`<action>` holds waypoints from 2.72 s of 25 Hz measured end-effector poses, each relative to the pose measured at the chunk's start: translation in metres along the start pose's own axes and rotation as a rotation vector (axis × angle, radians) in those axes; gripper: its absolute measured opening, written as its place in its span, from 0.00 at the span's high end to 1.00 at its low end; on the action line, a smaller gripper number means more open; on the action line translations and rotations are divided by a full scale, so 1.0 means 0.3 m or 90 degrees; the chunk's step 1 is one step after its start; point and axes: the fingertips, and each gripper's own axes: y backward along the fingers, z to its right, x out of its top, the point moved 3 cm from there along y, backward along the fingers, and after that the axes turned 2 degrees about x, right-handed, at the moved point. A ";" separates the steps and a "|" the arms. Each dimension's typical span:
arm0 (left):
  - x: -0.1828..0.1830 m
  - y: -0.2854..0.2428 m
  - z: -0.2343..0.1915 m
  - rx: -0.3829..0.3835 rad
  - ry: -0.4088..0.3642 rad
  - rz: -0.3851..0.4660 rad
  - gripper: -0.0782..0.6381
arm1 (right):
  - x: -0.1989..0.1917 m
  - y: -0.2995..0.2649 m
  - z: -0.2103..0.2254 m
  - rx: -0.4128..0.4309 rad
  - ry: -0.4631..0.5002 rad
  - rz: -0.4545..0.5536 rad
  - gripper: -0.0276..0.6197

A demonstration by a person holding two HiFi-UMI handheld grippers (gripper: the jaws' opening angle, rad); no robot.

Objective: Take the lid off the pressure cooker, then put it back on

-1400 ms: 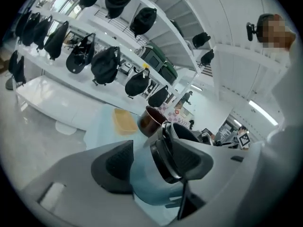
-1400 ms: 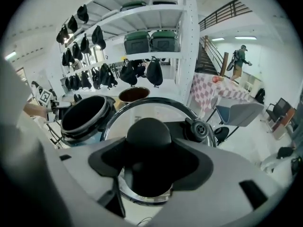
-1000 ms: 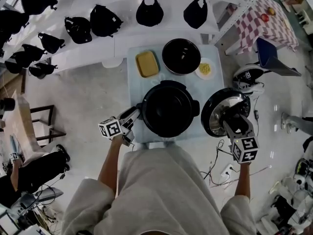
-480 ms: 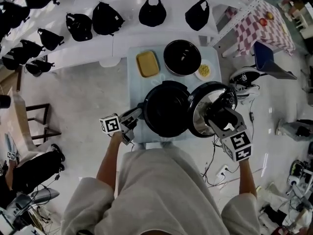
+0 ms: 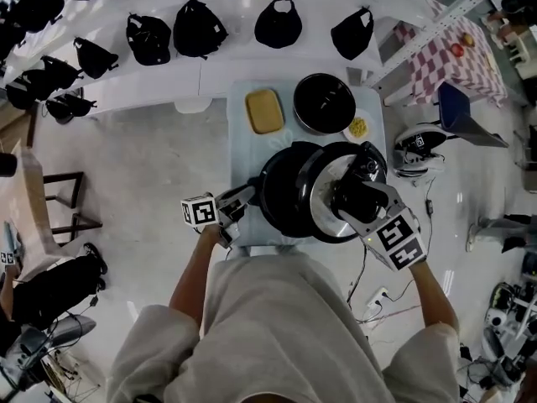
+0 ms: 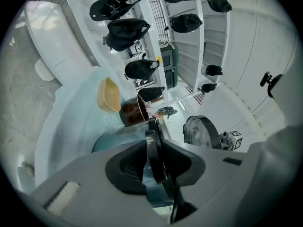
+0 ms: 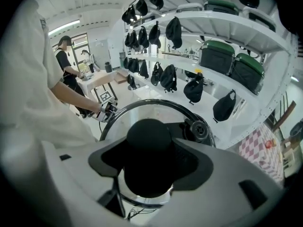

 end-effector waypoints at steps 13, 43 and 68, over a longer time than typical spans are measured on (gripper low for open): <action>0.006 -0.003 0.021 -0.015 -0.003 -0.005 0.75 | 0.065 -0.230 -0.121 0.080 0.084 -0.130 0.54; 0.015 0.003 0.007 -0.014 -0.011 -0.016 0.76 | 0.065 -0.402 -0.148 0.048 0.004 -0.215 0.54; 0.021 -0.002 0.015 -0.016 -0.022 -0.036 0.76 | 0.084 -0.463 -0.109 0.032 -0.083 -0.249 0.54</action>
